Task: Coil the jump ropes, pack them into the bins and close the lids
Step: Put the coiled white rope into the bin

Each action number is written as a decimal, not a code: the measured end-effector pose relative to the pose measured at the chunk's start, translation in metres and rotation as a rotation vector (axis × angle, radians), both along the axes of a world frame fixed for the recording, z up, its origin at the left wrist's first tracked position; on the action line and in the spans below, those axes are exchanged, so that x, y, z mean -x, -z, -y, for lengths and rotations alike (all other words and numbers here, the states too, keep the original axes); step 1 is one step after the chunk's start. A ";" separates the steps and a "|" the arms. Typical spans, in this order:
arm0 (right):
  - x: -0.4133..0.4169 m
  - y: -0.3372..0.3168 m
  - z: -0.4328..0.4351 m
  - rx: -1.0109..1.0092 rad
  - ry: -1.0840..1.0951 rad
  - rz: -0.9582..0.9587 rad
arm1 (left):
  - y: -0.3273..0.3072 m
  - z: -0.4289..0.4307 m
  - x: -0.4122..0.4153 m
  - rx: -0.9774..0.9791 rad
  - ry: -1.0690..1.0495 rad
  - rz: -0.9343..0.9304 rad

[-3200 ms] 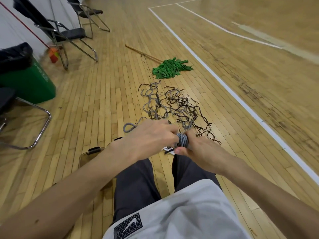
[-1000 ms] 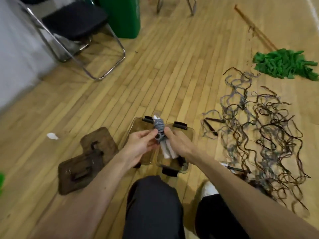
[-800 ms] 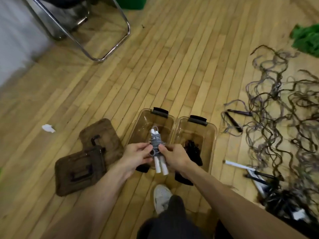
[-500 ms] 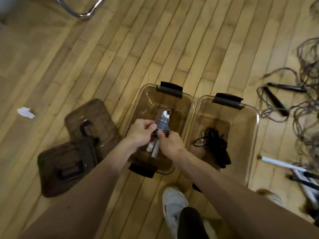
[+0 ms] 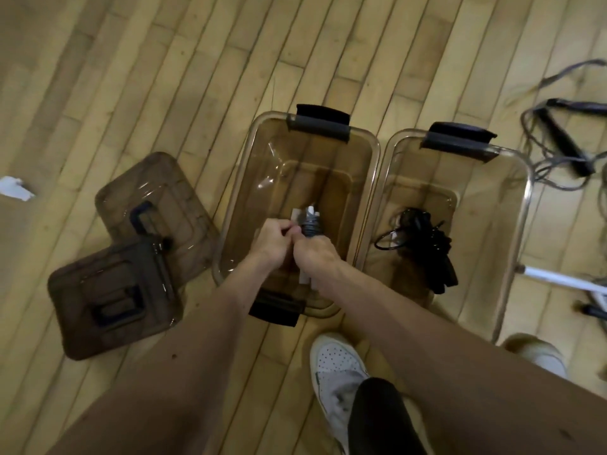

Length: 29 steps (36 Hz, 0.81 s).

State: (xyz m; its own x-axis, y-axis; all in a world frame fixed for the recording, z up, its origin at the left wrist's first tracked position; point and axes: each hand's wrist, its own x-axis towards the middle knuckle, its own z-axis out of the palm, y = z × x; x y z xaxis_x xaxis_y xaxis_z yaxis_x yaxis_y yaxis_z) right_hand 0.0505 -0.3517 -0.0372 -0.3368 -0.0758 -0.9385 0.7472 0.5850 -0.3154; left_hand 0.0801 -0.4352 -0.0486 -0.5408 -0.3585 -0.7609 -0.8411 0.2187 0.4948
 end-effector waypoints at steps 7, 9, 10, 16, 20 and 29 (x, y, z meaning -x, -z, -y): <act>0.021 -0.066 -0.042 0.129 -0.364 -0.109 | -0.056 -0.008 0.015 0.138 0.288 0.049; 0.036 -0.097 -0.066 0.219 -0.440 -0.098 | -0.079 -0.017 0.022 0.168 0.311 -0.008; 0.044 -0.111 -0.081 0.238 -0.466 -0.104 | -0.092 -0.024 0.026 0.175 0.324 -0.048; 0.099 -0.179 -0.202 0.111 -0.513 -0.209 | -0.162 -0.108 0.059 0.133 0.492 -0.314; 0.121 -0.186 -0.305 -0.005 -0.377 -0.268 | -0.179 -0.185 0.083 0.027 0.642 -0.390; 0.064 -0.094 -0.466 -0.234 -0.145 -0.216 | -0.106 -0.330 0.122 0.029 0.954 -0.192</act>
State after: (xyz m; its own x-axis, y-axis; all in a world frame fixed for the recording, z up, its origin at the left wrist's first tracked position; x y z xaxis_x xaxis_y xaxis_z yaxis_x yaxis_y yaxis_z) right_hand -0.0137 0.1139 0.0564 -0.5314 0.0715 -0.8441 0.5812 0.7557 -0.3018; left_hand -0.0419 -0.1056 0.0569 -0.7281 0.2775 -0.6269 -0.2094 0.7807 0.5888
